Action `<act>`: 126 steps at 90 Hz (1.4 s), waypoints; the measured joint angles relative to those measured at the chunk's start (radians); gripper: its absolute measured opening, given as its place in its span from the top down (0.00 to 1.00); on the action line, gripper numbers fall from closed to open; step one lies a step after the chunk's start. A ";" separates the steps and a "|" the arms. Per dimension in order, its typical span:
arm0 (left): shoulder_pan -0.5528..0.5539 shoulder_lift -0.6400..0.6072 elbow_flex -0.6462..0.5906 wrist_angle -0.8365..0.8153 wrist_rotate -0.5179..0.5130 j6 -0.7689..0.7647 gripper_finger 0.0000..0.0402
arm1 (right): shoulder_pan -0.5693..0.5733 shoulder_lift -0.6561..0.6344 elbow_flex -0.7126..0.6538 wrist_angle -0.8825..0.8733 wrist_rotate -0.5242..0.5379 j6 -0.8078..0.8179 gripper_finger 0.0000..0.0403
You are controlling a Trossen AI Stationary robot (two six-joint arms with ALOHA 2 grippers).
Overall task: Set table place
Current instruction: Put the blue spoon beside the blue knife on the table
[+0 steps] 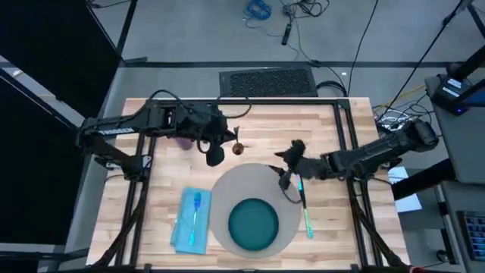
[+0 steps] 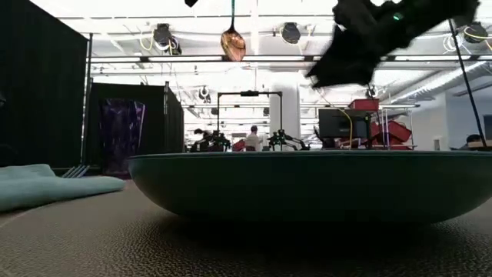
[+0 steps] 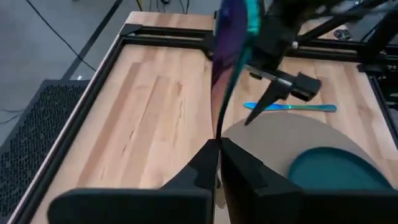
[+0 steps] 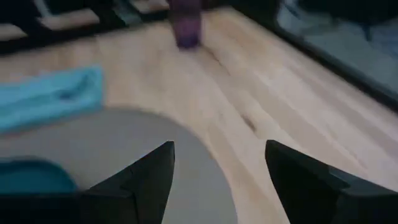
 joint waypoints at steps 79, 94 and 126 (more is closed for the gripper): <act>-0.029 0.182 0.000 0.137 0.039 0.070 1.00 | -0.200 0.010 0.001 0.349 -0.372 -0.179 0.41; -0.017 0.188 0.000 0.155 0.042 0.080 1.00 | -0.197 0.010 0.001 0.349 -0.388 -0.160 0.41; -0.003 0.196 0.000 0.213 0.065 0.098 1.00 | -0.197 0.014 0.001 0.350 -0.402 -0.142 0.41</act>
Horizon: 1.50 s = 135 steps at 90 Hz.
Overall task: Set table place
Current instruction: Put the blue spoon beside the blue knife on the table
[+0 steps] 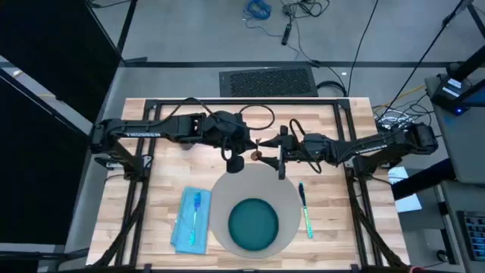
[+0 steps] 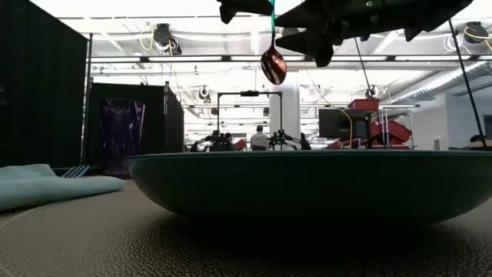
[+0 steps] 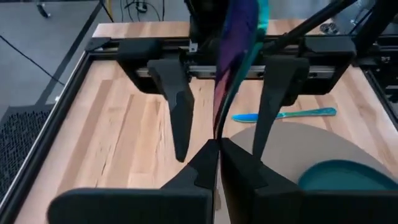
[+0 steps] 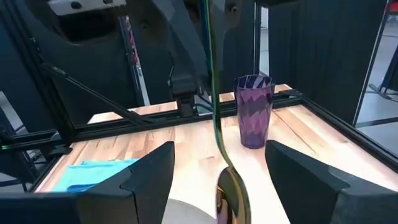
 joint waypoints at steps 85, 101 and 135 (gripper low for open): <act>0.024 0.048 0.000 0.034 0.053 0.005 1.00 | -0.002 0.000 0.000 -0.060 0.002 -0.024 0.98; 0.025 0.048 0.000 0.033 0.052 0.000 1.00 | -0.023 -0.001 0.001 -0.093 -0.055 -0.003 1.00; 0.024 0.048 0.000 0.027 0.049 -0.002 0.99 | -0.023 -0.001 0.001 -0.099 -0.053 -0.001 1.00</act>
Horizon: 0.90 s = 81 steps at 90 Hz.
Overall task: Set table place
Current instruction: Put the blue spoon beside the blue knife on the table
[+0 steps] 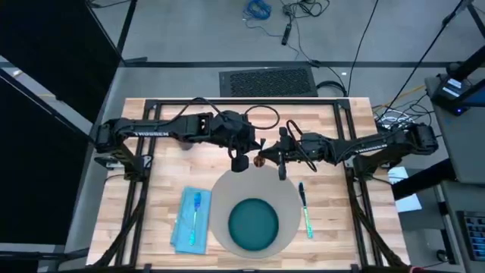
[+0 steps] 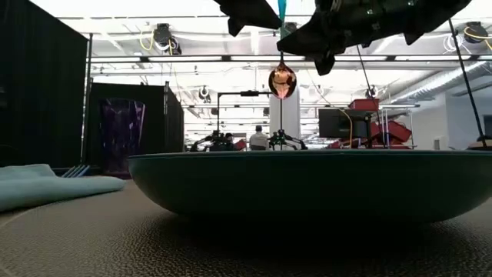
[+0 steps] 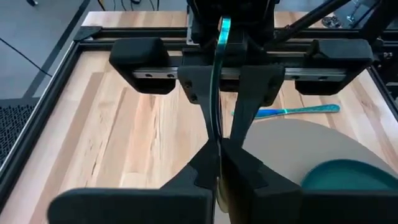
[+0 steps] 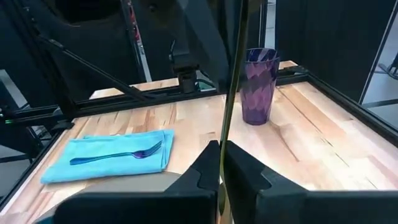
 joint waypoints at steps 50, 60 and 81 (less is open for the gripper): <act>-0.005 0.010 0.000 -0.190 -0.215 -0.079 0.53 | -0.014 -0.008 0.123 -0.408 0.002 0.031 1.00; -0.008 0.010 0.000 -0.293 -0.259 -0.083 0.53 | -0.011 -0.015 0.232 -0.652 0.001 0.022 1.00; -0.036 0.010 0.000 -0.463 -0.262 -0.106 0.53 | 0.039 -0.017 0.474 -1.303 0.001 0.072 1.00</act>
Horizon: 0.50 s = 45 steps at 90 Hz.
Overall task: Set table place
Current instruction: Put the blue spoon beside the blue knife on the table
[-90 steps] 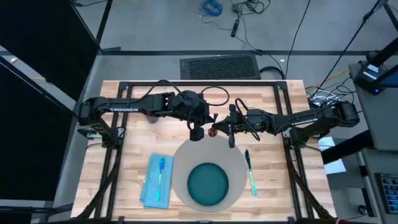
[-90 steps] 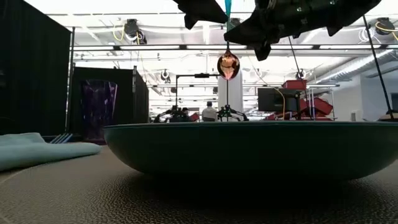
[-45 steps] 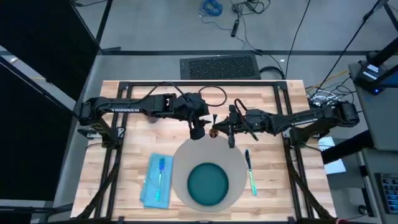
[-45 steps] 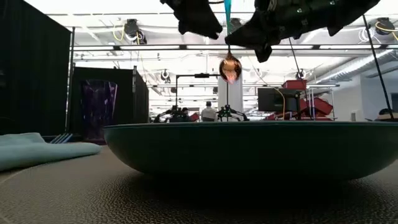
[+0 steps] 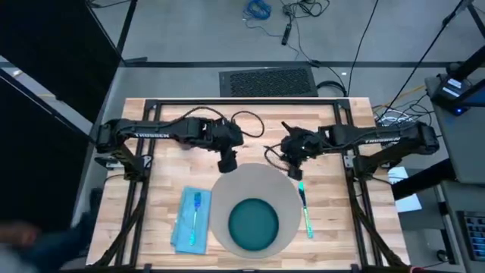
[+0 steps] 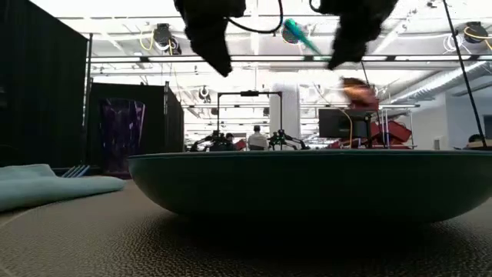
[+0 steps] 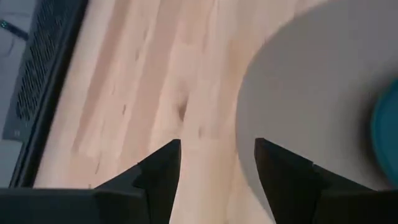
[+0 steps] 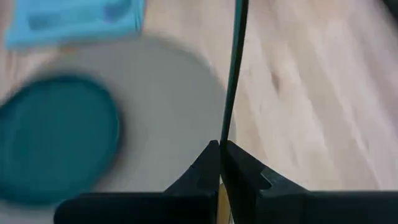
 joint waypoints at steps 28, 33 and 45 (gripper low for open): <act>-0.047 0.008 0.000 -0.006 0.029 0.007 0.53 | 0.209 0.013 0.063 -0.298 -0.279 0.226 1.00; -0.051 0.009 0.000 -0.006 0.030 0.001 0.53 | 0.256 0.033 0.063 -0.299 -0.316 0.249 1.00; -0.064 0.009 0.000 -0.005 0.029 -0.011 0.53 | 0.358 0.094 0.063 -0.301 -0.356 0.321 1.00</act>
